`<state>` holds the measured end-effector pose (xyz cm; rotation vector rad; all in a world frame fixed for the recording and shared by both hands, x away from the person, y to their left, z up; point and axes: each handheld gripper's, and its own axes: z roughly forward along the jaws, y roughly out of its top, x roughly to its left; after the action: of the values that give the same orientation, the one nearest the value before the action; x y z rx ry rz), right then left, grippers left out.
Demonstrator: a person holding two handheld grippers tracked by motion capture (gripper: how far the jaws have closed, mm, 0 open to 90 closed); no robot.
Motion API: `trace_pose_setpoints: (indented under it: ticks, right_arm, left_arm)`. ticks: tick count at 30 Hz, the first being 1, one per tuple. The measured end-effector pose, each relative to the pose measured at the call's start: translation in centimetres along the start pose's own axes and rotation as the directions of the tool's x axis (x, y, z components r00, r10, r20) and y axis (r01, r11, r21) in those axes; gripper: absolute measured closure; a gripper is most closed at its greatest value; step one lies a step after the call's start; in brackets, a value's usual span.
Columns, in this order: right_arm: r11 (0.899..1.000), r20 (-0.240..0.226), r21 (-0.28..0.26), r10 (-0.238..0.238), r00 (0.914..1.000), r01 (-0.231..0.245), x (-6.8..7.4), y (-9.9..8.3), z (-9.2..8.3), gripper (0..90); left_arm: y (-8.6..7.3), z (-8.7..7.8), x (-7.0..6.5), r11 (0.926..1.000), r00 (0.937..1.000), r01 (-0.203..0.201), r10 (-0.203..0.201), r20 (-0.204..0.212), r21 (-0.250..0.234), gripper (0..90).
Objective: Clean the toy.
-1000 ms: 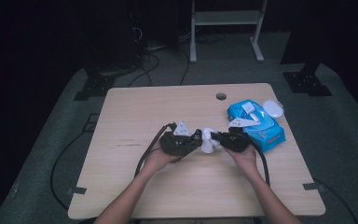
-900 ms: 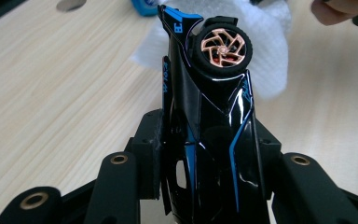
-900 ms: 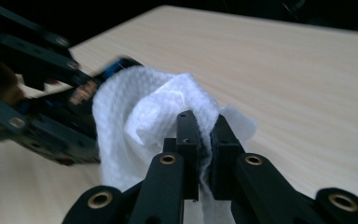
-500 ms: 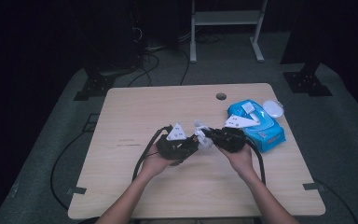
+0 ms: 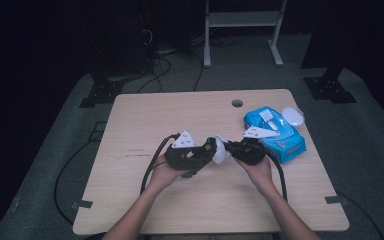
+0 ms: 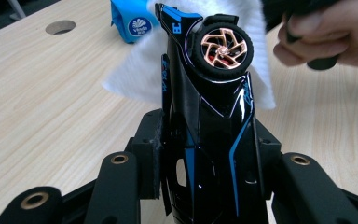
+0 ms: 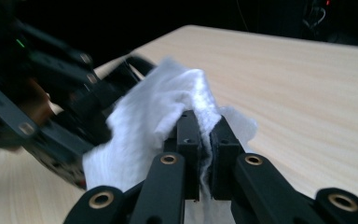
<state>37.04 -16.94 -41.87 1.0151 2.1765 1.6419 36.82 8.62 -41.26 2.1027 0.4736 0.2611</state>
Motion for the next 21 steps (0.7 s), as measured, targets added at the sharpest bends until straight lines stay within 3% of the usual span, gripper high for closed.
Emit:
trace_pose_setpoints:
  ticks: [4, 9, 14, 21]
  right_arm:
    - [0.999, -0.007, -0.039, -0.007, 1.0, 0.007, 0.3, 0.7, -0.4, 84.4]
    - [1.0, -0.002, 0.005, 0.016, 0.9999, -0.016, -0.4, -0.1, 0.1, 84.4]
    - [0.999, -0.002, 0.028, 0.02, 0.9998, -0.02, -0.4, -0.7, 0.6, 84.5]
    - [1.0, 0.001, -0.022, 0.005, 1.0, -0.005, 0.1, 0.5, -0.2, 84.4]
  left_arm:
    - [0.2, -0.4, 0.0, 0.9992, 0.9999, 0.009, -0.009, 0.009, -0.038, 56.8]
    - [0.5, -1.3, 0.2, 0.9964, 0.9996, 0.025, -0.023, 0.017, -0.081, 56.8]
    - [0.5, -1.3, 0.4, 0.9957, 0.9994, 0.031, -0.03, 0.017, -0.087, 56.8]
    - [0.3, -1.1, 0.4, 0.996, 0.9993, 0.033, -0.031, 0.02, -0.083, 56.8]
